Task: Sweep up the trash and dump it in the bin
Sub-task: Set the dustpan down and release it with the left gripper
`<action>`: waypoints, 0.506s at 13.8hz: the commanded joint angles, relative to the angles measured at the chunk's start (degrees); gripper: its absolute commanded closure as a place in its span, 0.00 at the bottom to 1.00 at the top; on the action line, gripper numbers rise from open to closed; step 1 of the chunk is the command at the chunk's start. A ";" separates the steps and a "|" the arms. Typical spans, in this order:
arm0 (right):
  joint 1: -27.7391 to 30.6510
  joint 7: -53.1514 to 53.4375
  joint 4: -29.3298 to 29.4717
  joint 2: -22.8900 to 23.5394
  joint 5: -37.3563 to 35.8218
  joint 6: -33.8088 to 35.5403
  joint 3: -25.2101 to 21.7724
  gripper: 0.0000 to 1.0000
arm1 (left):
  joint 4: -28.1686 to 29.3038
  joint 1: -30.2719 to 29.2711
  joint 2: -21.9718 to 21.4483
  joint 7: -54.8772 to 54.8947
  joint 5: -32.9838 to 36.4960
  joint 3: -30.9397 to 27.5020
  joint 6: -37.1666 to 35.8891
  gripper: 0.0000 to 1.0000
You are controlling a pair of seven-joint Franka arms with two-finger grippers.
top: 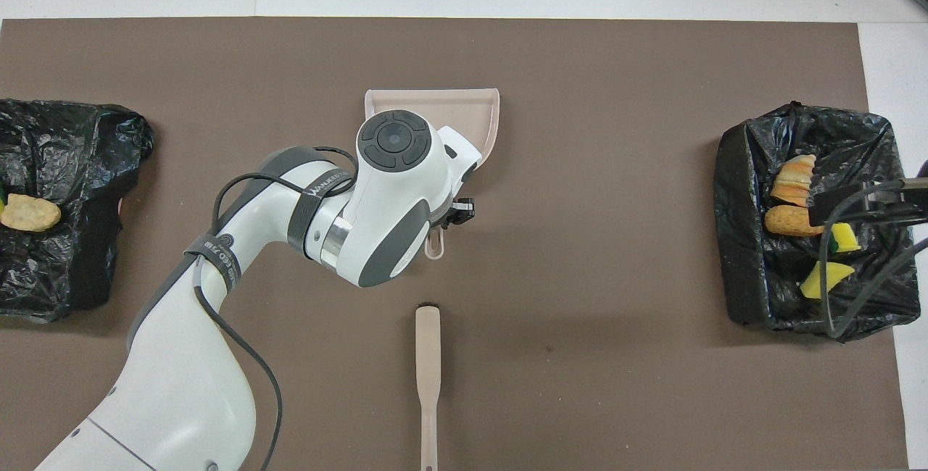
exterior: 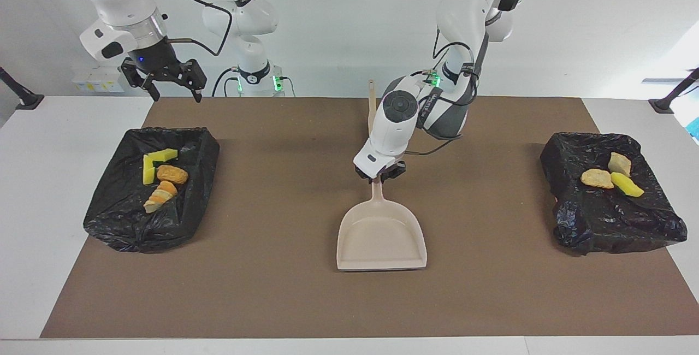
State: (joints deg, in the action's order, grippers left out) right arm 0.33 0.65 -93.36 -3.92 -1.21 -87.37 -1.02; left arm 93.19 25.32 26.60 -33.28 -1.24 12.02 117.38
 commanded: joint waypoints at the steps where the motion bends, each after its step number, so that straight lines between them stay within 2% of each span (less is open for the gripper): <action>1: 0.28 0.66 -0.59 -0.83 0.33 0.18 0.31 0.00 | -0.99 0.69 0.47 0.14 -0.60 -0.77 0.66 1.00; 3: 0.28 0.58 -0.59 -0.83 0.33 0.18 0.23 0.00 | -0.90 0.60 0.47 0.14 -0.60 -0.77 0.57 0.97; 5: 0.28 0.66 -0.59 -0.83 0.33 0.18 0.31 0.00 | -0.90 0.60 0.47 0.14 -0.60 -0.77 0.66 0.84; 7: 0.28 0.58 -0.59 -0.83 0.33 0.18 0.23 0.00 | -0.90 0.60 0.47 0.14 -0.26 -0.77 0.75 0.77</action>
State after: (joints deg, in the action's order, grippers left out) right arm 0.33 0.65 -93.36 -3.92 -1.21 -87.37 -1.02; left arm 93.19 25.32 26.60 -33.27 -1.24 11.94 117.46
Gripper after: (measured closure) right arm 0.000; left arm 0.683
